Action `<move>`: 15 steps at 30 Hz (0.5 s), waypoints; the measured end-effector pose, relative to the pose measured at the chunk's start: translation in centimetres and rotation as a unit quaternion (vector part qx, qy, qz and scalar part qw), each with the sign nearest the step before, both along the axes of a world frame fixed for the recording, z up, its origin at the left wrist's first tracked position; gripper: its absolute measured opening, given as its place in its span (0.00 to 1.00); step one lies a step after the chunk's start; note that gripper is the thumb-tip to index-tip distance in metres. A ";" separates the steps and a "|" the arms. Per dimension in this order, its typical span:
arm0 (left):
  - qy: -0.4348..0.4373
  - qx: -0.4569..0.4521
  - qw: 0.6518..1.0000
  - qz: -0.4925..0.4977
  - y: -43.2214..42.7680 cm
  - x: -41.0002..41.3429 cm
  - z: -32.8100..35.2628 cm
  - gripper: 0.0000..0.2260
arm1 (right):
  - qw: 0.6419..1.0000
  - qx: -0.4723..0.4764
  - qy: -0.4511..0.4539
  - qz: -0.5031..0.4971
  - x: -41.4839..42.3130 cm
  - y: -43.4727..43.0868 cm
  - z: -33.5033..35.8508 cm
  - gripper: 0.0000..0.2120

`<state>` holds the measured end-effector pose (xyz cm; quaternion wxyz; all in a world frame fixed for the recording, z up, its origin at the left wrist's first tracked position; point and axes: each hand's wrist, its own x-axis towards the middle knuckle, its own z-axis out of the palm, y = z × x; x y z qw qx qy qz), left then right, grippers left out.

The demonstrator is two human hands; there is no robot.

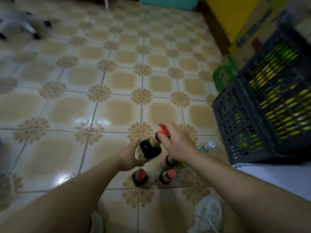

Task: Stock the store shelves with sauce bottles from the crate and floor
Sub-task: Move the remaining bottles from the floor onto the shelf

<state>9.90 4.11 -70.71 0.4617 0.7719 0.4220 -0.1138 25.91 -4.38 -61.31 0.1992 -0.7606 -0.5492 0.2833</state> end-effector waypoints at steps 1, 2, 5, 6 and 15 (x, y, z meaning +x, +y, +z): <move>-0.048 -0.005 0.999 0.022 -0.3 -0.2 2.0 0.46 | 0.999 0.046 0.006 -0.023 -0.2 -0.1 2.5 0.19; -0.094 -0.009 0.994 0.045 -0.7 -0.4 4.1 0.45 | 0.995 0.092 0.015 -0.046 -0.3 -0.2 5.0 0.19; -0.218 -0.004 0.971 0.100 -2.2 -0.9 11.2 0.42 | 0.970 0.212 0.064 -0.100 -1.0 -0.5 12.2 0.19; -0.254 -0.003 0.961 0.111 -2.8 -0.8 13.7 0.42 | 0.959 0.249 0.078 -0.115 -1.2 -0.7 14.7 0.18; -0.438 0.082 0.881 0.159 -10.7 -0.6 31.5 0.33 | 0.942 0.300 0.062 -0.134 -2.8 -6.6 30.7 0.46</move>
